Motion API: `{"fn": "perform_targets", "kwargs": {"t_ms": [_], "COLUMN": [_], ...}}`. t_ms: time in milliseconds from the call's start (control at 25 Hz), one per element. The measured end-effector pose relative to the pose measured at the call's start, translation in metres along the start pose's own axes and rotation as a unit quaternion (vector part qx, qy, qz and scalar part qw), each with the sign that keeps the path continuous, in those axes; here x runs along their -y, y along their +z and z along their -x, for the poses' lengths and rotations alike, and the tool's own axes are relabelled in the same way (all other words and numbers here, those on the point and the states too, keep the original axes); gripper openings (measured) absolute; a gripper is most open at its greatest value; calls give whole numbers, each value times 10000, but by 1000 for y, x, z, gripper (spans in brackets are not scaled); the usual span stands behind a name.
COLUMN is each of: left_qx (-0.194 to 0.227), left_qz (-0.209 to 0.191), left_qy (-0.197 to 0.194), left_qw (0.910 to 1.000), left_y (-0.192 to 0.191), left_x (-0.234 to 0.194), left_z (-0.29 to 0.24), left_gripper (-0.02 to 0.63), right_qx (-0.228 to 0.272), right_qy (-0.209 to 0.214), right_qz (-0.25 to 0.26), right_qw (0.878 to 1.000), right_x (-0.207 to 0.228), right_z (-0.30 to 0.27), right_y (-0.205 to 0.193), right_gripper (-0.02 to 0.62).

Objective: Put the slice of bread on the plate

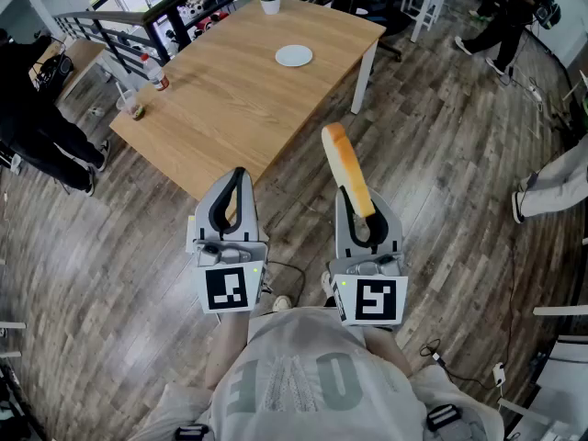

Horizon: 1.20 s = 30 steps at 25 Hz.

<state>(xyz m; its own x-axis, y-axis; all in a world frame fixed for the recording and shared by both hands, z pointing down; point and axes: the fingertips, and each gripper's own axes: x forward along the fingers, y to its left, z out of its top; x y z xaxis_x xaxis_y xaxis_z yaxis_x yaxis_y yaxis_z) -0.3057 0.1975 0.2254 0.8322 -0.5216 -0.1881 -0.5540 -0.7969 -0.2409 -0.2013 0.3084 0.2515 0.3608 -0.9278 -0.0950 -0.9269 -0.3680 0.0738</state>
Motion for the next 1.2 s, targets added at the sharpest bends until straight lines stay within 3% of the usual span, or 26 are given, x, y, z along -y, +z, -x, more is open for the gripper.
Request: {"fn": "perform_targets", "kwargs": {"t_ms": [400, 640, 880, 1040, 1200], "left_qx": [-180, -227, -307, -465, -536], "left_qz": [-346, -673, -512, -288, -193], "left_qy": [185, 583, 861, 1042, 1096], "left_qw": [9991, 9958, 9945, 9931, 9923], "left_y": [-8, -15, -18, -30, -40], "left_x": [3, 12, 44, 48, 50], "left_z": [-28, -65, -83, -86, -97], "left_gripper": [8, 8, 9, 8, 8], "right_qx": [-6, -134, -297, -167, -350], "right_qy": [160, 458, 558, 657, 681], "right_qz": [-343, -328, 0, 21, 29], "right_qw": [9993, 9983, 9980, 9977, 9971], "right_x": [18, 58, 119, 136, 148], "right_z": [-21, -29, -31, -31, -37], "right_y": [-20, -35, -46, -44, -57], "right_gripper": [89, 89, 89, 91, 91]}}
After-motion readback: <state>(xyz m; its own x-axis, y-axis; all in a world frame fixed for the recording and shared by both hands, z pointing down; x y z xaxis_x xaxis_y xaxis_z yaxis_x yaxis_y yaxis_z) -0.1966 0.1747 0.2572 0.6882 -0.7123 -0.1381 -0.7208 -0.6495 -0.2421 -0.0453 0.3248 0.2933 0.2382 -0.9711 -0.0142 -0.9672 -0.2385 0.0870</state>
